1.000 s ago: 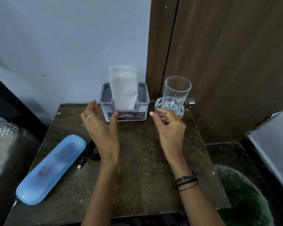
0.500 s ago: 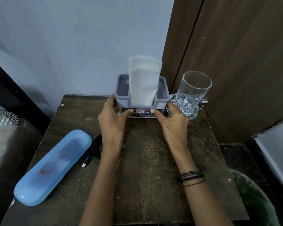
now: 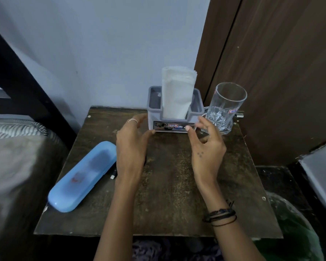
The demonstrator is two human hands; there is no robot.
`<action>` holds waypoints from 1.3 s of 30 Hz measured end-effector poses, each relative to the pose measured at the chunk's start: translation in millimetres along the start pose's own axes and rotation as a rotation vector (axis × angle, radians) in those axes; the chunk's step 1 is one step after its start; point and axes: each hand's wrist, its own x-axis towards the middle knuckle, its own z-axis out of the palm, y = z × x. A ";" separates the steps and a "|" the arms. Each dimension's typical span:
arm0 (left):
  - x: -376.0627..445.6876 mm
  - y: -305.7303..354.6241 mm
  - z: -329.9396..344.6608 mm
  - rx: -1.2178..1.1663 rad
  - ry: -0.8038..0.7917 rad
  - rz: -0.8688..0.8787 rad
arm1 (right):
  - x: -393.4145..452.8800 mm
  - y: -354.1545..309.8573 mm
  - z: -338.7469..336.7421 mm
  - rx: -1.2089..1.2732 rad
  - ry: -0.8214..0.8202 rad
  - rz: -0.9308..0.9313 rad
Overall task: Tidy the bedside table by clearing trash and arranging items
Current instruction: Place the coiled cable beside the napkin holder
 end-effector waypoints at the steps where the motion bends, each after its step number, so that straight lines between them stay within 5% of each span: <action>1: -9.8 -2.6 -5.3 0.042 0.035 0.017 | -6.7 -6.2 0.7 0.023 -0.056 -0.029; 7: -68.5 -26.2 -32.0 0.297 0.186 0.006 | -39.5 -26.3 16.4 -0.067 -0.673 -0.187; 13: -74.2 -42.2 -41.4 0.394 0.129 -0.090 | -42.0 -31.9 17.6 -0.347 -0.890 -0.315; 31: -45.1 -46.6 -18.4 0.210 0.129 0.077 | -39.6 -25.1 27.0 -0.435 -0.558 -0.454; 39: 14.9 -35.1 -41.4 0.579 0.132 0.117 | -12.1 -44.2 72.8 -0.420 -0.476 -0.524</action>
